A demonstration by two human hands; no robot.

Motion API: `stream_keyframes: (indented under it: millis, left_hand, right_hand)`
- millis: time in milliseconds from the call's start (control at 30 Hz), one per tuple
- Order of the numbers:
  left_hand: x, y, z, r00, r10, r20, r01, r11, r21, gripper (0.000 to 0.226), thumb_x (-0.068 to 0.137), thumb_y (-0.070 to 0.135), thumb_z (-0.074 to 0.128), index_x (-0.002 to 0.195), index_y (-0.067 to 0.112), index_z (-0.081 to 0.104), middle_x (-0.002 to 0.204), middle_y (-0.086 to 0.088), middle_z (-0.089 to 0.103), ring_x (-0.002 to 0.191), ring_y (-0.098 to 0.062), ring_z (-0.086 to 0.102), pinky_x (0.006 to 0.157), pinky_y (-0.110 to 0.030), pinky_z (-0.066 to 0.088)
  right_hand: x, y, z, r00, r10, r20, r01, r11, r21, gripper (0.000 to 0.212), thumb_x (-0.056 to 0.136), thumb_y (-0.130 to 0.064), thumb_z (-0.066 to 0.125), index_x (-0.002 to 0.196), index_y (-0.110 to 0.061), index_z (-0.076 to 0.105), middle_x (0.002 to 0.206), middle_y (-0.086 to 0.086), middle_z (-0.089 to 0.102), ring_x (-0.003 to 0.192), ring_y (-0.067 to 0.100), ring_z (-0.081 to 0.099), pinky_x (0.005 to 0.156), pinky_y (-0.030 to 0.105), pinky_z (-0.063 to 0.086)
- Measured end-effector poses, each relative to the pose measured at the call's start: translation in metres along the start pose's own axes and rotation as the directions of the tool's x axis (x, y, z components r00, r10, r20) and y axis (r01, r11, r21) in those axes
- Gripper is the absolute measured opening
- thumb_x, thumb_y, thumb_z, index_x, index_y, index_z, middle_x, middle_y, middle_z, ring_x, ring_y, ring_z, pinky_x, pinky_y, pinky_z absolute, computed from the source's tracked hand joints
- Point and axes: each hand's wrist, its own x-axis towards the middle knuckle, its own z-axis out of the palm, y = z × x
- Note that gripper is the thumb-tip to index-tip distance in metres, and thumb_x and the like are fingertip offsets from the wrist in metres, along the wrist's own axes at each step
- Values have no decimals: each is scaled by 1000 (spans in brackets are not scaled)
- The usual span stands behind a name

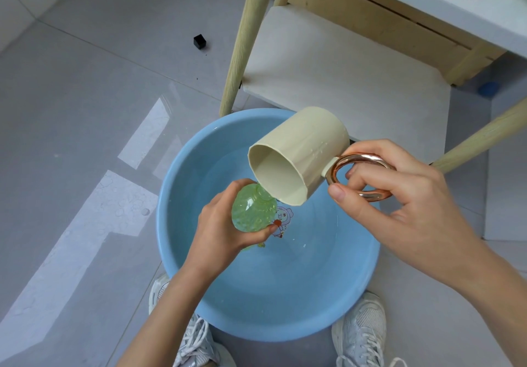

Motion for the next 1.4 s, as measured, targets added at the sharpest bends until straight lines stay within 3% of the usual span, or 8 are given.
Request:
stream_keyframes:
  millis: [400,733,1033,1233,1400]
  left_hand:
    - [0,1,-1,1000,-3,-1,3,1000,3,63,55,62,72,110,48,44,100,18,63,96,-5,57,77,-10,39]
    - [0,3,-1,1000,-6,-2,6,1000,-1,62,55,62,71,109,51,43,102,19,63,98,-4,57,79,-8,37]
    - [0,2,-1,1000,-10,0,10,1000,1,65,54,63,71,112,49,43,104,19,62,100,-3,56,81,-12,40]
    - [0,2,-1,1000,-12,1,12,1000,-3,64,54,61,72,110,51,44,100,19,63,96,-3,56,77,-6,36]
    - [0,1,-1,1000,-14,5,13,1000,4,64,54,62,72,111,50,43,102,20,62,97,-2,56,78,-6,37]
  right_hand:
    - [-1,1,1,998,-63,-10,62,997,-48,37,89,-38,57,63,-10,57,101,7,56,79,13,55,73,17,42]
    - [-1,0,2,994,-106,-23,104,991,-84,38,89,-35,58,63,-7,57,101,8,55,72,16,53,71,22,41]
    - [-1,1,2,991,-131,-32,126,986,-112,38,88,-33,59,63,-6,57,102,11,55,73,18,54,72,21,41]
    - [-1,1,2,987,-159,-37,153,980,-128,36,88,-30,60,63,-5,57,103,13,55,79,17,53,77,15,39]
    - [0,2,3,981,-189,-30,183,971,-153,37,89,-30,60,63,-4,57,103,14,54,80,25,55,77,23,42]
